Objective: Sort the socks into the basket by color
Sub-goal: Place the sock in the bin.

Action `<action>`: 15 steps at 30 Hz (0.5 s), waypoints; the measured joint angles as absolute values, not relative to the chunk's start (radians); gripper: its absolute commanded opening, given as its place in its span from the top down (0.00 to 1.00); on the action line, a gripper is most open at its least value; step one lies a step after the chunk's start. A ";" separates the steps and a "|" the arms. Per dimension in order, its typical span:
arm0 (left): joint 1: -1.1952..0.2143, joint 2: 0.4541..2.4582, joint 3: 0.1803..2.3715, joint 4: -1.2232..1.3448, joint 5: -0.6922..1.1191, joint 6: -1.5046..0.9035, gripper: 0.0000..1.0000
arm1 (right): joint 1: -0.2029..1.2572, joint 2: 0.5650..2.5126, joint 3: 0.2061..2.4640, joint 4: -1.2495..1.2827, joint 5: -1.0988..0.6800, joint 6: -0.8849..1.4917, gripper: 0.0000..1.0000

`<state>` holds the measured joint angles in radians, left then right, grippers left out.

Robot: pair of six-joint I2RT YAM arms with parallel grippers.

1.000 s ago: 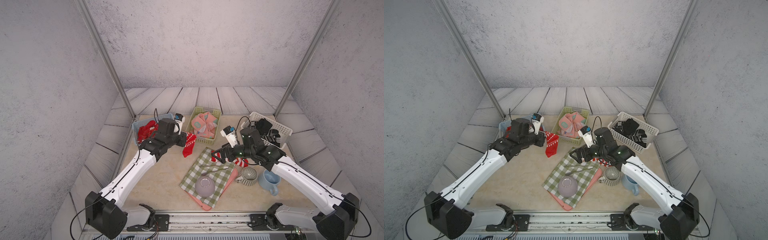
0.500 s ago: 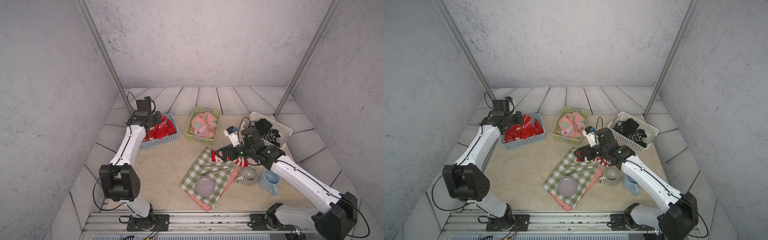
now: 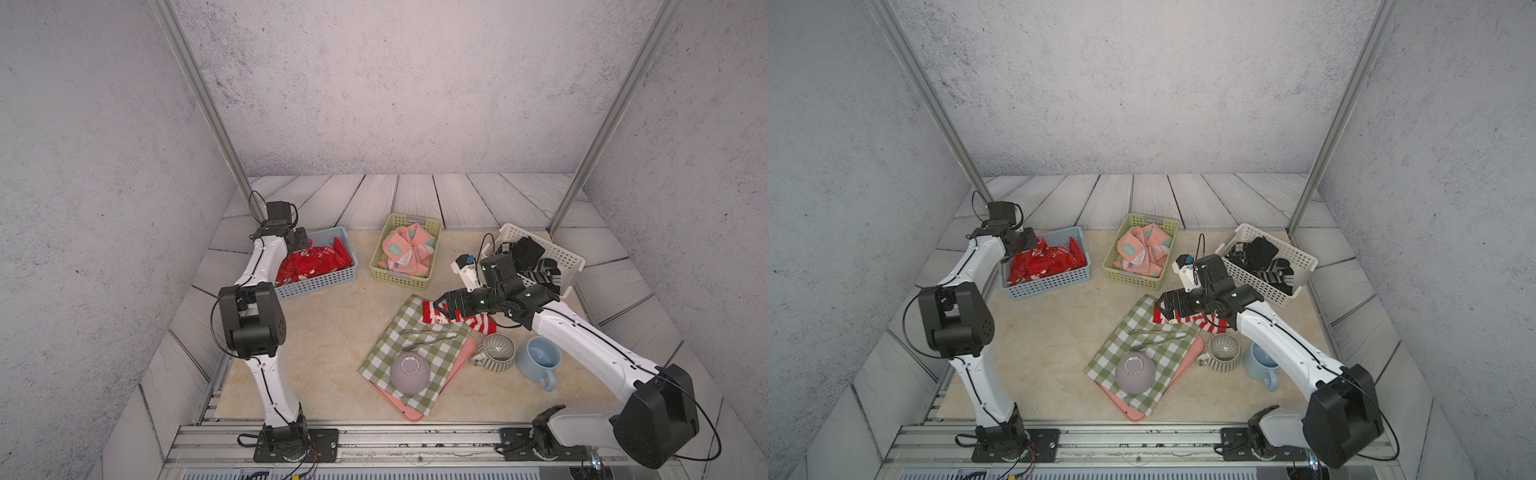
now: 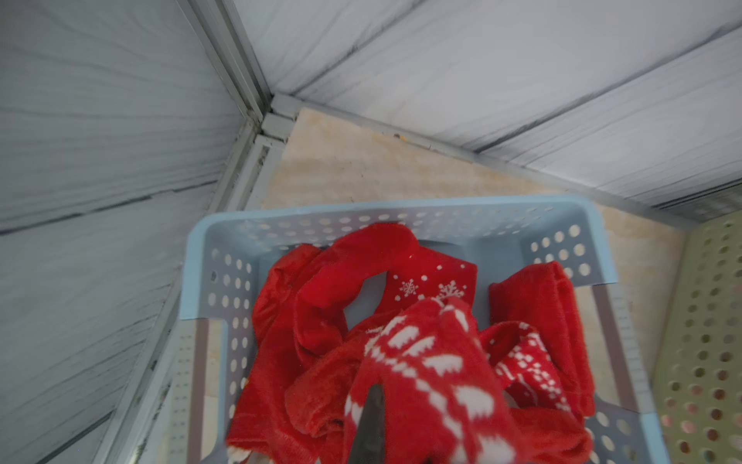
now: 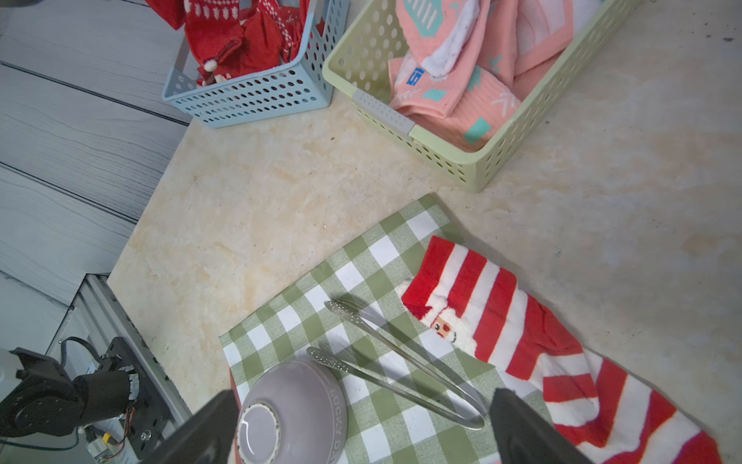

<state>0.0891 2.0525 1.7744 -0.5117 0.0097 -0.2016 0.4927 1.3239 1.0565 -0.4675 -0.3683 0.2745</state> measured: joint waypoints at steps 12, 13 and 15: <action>0.090 2.196 1.817 -0.591 0.004 -0.234 0.70 | 0.477 1.328 1.056 -0.459 -0.385 0.274 0.01; 0.090 2.193 1.816 -0.593 0.004 -0.234 0.64 | 0.477 1.328 1.055 -0.457 -0.387 0.275 0.01; 0.090 2.180 1.810 -0.594 0.003 -0.236 0.53 | 0.477 1.328 1.053 -0.455 -0.389 0.276 0.01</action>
